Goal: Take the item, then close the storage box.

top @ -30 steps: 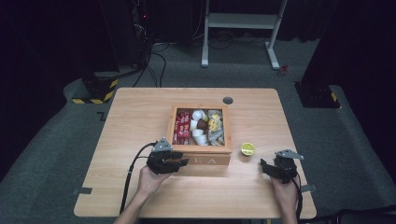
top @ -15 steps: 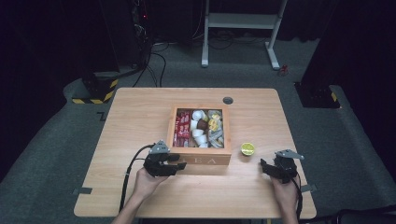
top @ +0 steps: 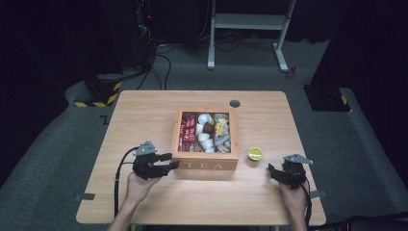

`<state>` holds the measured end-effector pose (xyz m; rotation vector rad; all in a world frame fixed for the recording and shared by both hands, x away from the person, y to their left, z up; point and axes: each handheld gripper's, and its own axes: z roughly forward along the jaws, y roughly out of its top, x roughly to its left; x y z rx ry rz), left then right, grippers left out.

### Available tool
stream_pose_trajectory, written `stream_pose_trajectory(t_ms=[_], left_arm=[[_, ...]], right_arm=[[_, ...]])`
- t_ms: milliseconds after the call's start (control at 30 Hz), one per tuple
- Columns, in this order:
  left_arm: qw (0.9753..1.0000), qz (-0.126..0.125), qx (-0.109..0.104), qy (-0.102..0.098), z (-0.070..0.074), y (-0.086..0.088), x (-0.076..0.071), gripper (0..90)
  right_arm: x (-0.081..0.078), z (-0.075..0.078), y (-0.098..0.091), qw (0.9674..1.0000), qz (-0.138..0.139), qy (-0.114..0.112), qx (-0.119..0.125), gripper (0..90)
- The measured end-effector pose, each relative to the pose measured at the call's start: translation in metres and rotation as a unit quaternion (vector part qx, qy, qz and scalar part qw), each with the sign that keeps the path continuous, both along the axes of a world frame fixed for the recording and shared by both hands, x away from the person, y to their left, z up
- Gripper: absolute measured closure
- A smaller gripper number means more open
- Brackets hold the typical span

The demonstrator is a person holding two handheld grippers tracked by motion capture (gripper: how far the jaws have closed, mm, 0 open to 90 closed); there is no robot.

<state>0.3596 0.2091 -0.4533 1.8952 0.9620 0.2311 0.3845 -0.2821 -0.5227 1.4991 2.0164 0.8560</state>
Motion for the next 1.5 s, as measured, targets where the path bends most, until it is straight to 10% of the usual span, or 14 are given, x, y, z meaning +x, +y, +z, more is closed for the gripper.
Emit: stream_pose_trajectory(t_ms=[467, 1500], left_arm=[[0.9983, 0.058, -0.003, -0.009, -0.001, 0.031, 0.005, 48.3], [0.9855, 0.168, 0.027, 0.003, -0.04, 0.079, 0.017, 48.0]], right_arm=[[0.0, 0.0, 0.0, 1.0, 0.0, 0.0, 0.0, 30.2], [0.0, 0.0, 0.0, 1.0, 0.0, 0.0, 0.0, 30.2]])
